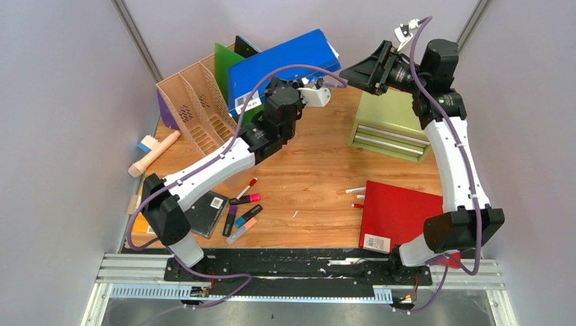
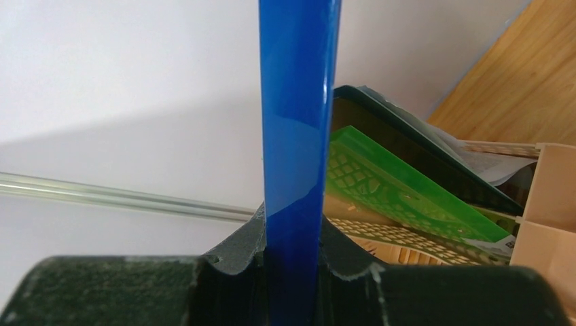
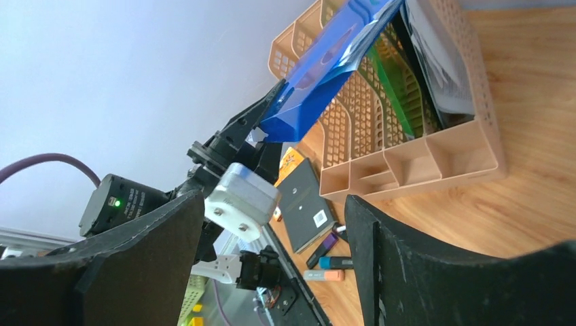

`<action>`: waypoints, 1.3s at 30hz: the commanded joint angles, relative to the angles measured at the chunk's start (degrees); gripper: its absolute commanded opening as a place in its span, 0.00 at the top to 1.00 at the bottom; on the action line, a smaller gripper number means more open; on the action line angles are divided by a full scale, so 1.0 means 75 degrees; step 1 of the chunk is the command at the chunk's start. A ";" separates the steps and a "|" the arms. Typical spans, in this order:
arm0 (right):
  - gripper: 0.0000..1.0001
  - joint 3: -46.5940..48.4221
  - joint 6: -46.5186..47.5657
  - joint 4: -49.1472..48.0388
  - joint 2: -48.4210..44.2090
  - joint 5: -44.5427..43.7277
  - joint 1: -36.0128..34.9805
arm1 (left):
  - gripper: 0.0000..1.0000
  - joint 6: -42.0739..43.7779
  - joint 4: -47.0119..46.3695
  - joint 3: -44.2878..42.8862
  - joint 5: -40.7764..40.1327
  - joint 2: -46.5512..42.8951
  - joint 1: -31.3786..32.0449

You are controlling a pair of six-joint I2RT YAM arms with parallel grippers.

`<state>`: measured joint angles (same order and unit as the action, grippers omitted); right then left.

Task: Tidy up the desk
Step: Pick up the folder from the center of the board.

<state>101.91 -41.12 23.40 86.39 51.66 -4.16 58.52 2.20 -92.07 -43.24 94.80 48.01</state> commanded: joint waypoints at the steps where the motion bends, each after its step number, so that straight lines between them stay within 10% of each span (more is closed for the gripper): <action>1: 0.24 -0.0508 -0.1095 -0.1259 0.0213 0.0677 0.0088 | 1.00 0.0676 -0.1697 0.0411 -0.0408 -0.0550 0.0246; 18: 0.36 -0.1441 -0.1655 -0.2168 0.0333 0.0858 0.0014 | 1.00 0.2711 -0.4351 0.1910 -0.0828 -0.0421 0.1105; 33: 0.95 -0.2013 -0.2024 -0.2839 0.0157 0.1043 0.0013 | 0.99 0.5105 -0.7141 0.2835 -0.0892 0.0143 0.1478; 39: 1.00 -0.2102 -0.1926 -0.2849 -0.0119 0.0969 0.0425 | 0.76 0.5095 -0.7182 0.3130 -0.1044 0.0166 0.1491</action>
<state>85.78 -56.93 5.39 89.17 59.37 -3.25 93.67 -45.78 -69.30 -50.43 96.99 58.57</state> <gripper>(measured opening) 0.026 0.249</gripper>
